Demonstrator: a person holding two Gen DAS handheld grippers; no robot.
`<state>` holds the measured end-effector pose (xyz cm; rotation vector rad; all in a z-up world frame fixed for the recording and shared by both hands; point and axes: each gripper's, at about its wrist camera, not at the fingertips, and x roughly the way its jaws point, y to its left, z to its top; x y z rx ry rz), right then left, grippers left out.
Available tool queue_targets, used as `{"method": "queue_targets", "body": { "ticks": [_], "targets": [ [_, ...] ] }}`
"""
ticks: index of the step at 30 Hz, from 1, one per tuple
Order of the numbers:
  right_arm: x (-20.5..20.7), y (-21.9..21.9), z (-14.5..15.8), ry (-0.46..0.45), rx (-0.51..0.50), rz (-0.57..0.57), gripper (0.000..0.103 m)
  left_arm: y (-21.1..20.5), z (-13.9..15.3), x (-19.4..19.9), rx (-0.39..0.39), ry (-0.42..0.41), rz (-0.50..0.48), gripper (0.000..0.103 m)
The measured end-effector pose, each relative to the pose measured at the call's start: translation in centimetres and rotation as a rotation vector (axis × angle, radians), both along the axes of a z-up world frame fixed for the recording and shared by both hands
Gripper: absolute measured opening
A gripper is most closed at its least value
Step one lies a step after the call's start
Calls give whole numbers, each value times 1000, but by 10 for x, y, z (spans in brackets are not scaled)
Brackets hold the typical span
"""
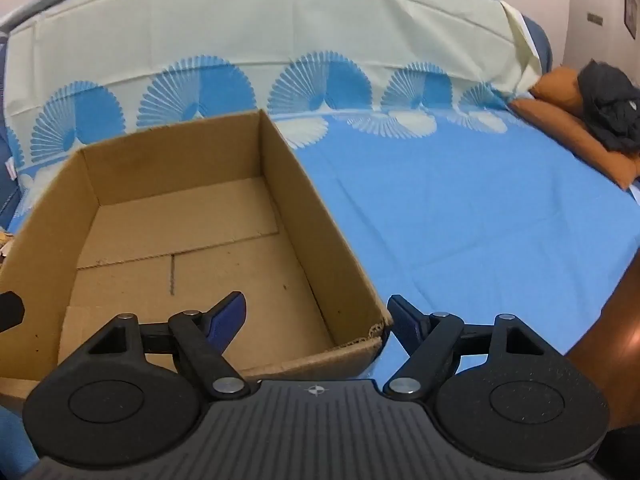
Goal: Organize snacks
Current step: 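Move both tools from the box toward the snack pile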
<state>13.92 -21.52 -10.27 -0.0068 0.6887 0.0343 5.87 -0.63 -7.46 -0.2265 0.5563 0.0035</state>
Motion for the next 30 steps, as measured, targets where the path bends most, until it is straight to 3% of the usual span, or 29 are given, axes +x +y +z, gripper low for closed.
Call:
{"method": "queue_targets", "body": {
  "ticks": [5,18,30],
  "targets": [
    [-19,-8,12,-44,-7,16,80,-9,4,-7,26,-41,-28,98],
    [-15,4,13,-132,-17,32,87,-26,13,-19,62,-149,-100,98],
    [-18,7,17,-121,-92,73,88,-31,13,-20,38,-150,-143,98]
  ]
}}
